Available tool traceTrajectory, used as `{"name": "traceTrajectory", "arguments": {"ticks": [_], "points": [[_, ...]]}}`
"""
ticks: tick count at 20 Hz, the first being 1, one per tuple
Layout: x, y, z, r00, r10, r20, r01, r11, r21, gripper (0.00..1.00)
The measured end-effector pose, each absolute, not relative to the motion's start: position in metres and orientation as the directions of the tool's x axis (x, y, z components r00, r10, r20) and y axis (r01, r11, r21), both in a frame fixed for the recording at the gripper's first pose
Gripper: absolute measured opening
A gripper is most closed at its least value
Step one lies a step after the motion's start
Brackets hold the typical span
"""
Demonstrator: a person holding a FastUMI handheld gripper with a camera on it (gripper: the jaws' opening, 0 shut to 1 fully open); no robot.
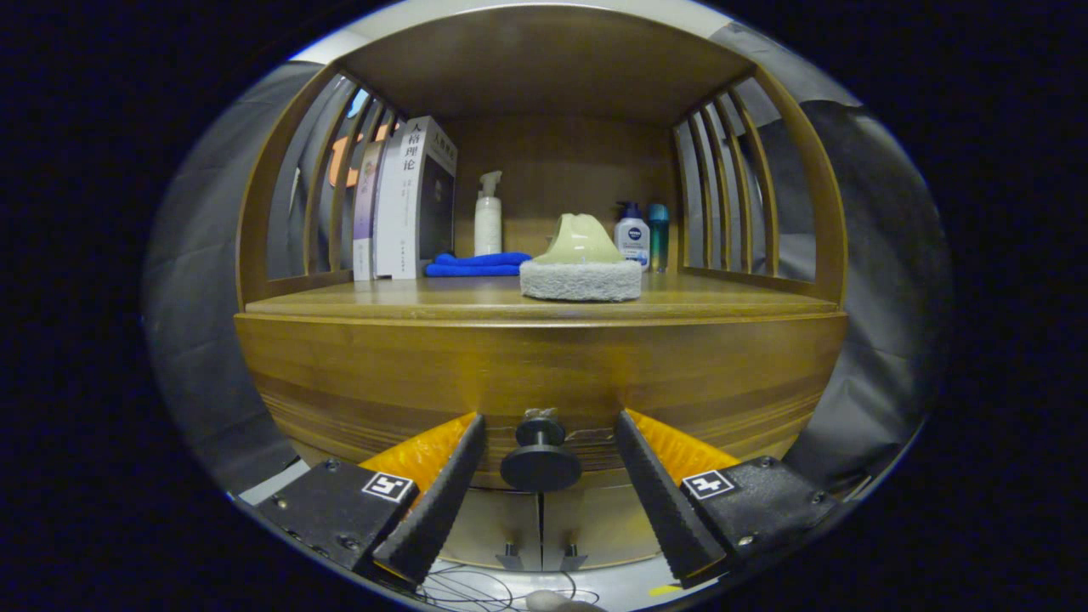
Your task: Pull open the drawer, take out the items inside it, and place them on the countertop above the cabinet.
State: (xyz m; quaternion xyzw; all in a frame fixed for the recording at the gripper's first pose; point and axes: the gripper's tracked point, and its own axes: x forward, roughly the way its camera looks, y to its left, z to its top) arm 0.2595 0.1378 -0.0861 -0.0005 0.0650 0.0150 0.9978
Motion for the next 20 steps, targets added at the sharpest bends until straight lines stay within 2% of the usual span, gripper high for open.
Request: {"name": "traceTrajectory", "arguments": {"ticks": [3,8,13,20], "points": [[0.240,0.134,-0.079,0.989,0.048,-0.139,-0.049,0.999,0.000,1.00],[0.169,0.113,-0.039,0.995,0.076,-0.070,-0.078,0.997,-0.028,1.00],[0.093,0.077,-0.018,0.998,0.061,-0.008,-0.060,0.998,0.010,1.00],[0.032,0.030,-0.017,1.000,0.004,0.031,-0.006,0.999,0.047,1.00]]}}
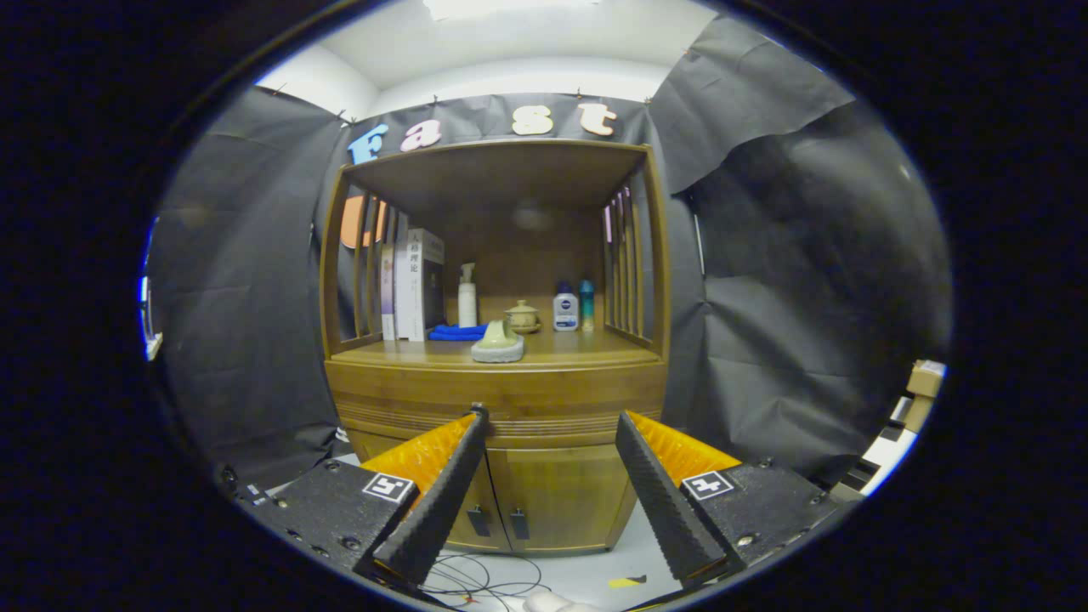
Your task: Pull open the drawer, take out the items inside it, and place them on the countertop above the cabinet.
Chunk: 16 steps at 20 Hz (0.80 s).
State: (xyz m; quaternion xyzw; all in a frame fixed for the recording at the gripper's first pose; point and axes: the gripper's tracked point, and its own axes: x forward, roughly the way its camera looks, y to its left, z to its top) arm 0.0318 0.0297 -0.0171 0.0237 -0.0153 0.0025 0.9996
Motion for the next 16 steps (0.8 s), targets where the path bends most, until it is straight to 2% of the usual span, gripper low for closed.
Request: {"name": "traceTrajectory", "arguments": {"ticks": [16], "points": [[0.022,0.010,-0.013,1.000,0.007,0.025,-0.009,0.997,0.074,1.00]]}}
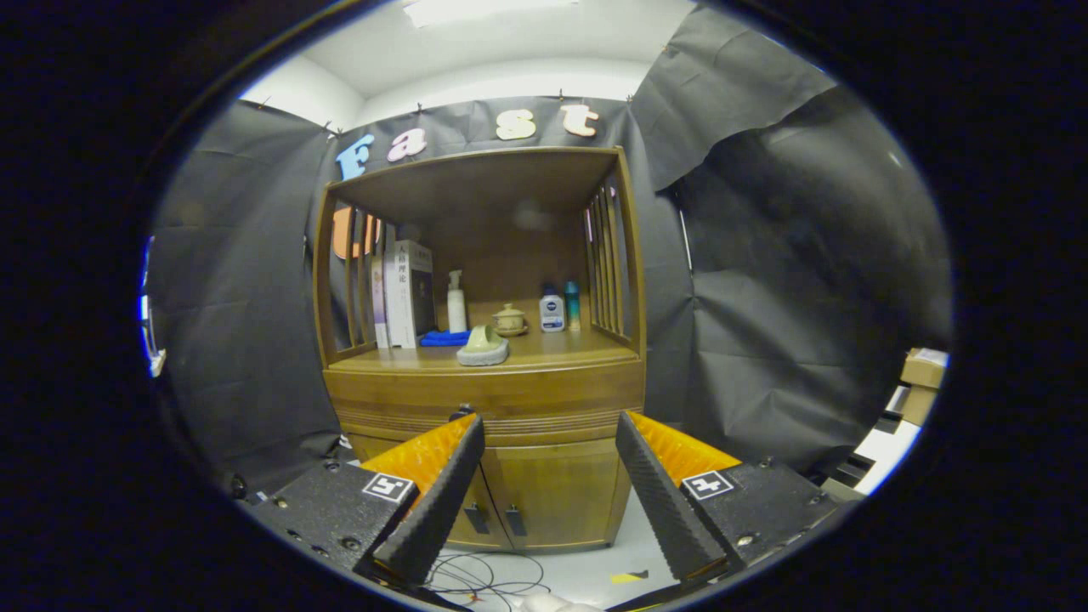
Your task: Pull open the drawer, take out the items inside it, and place them on the countertop above the cabinet.
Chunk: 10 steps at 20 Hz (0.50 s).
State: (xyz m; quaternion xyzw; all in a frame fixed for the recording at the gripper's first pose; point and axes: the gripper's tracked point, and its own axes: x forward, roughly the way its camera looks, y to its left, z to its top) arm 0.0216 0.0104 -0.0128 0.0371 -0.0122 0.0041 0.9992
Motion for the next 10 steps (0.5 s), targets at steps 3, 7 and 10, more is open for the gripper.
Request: {"name": "traceTrajectory", "arguments": {"ticks": [3,7,10], "points": [[0.0211,0.0093,-0.0115,1.000,0.005,0.025,-0.007,0.998,0.061,1.00],[0.0189,0.0106,-0.0118,1.000,0.014,0.022,-0.016,0.998,0.061,1.00],[0.0192,0.0124,-0.0114,0.999,0.023,0.021,-0.025,0.998,0.061,1.00]]}}
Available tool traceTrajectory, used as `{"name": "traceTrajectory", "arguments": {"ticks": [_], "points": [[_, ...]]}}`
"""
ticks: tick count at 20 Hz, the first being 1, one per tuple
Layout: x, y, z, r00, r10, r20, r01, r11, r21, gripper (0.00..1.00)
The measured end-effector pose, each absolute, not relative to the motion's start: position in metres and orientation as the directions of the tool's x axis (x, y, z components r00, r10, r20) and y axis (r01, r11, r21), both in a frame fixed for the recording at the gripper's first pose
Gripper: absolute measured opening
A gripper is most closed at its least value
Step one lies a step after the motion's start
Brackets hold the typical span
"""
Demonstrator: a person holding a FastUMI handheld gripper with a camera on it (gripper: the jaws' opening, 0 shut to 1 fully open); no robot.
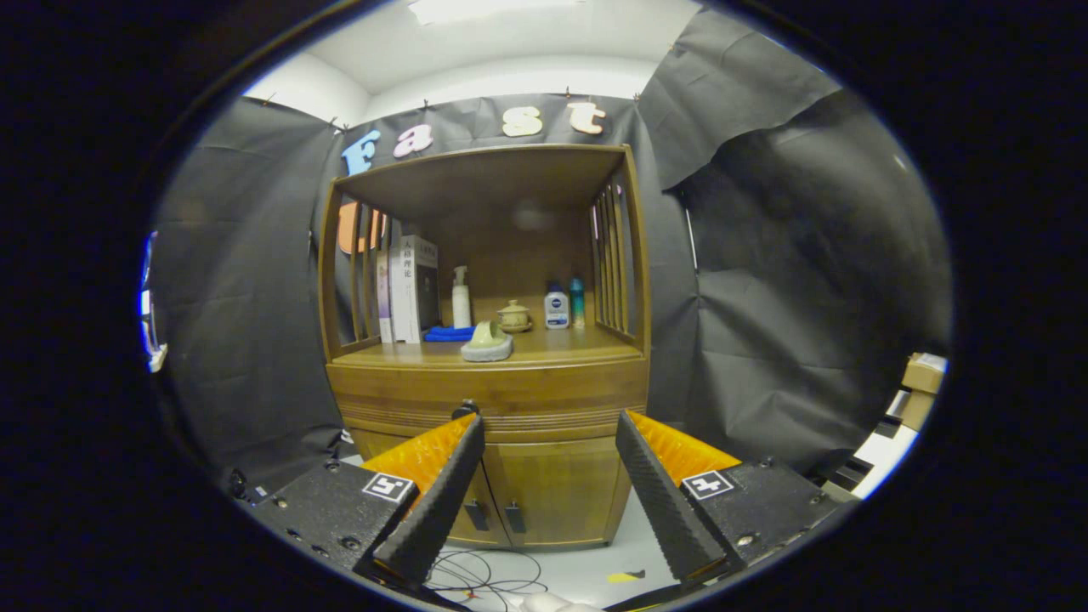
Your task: Pull open the drawer, take out the items inside it, and place them on the countertop above the cabinet.
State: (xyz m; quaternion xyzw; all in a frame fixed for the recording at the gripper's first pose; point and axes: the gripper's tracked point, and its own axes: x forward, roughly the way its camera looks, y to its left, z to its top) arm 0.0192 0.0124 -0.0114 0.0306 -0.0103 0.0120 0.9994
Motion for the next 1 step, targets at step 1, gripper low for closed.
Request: {"name": "traceTrajectory", "arguments": {"ticks": [1], "points": [[0.0188,0.0124,-0.0120,1.000,0.023,0.021,-0.024,0.998,0.061,1.00]]}}
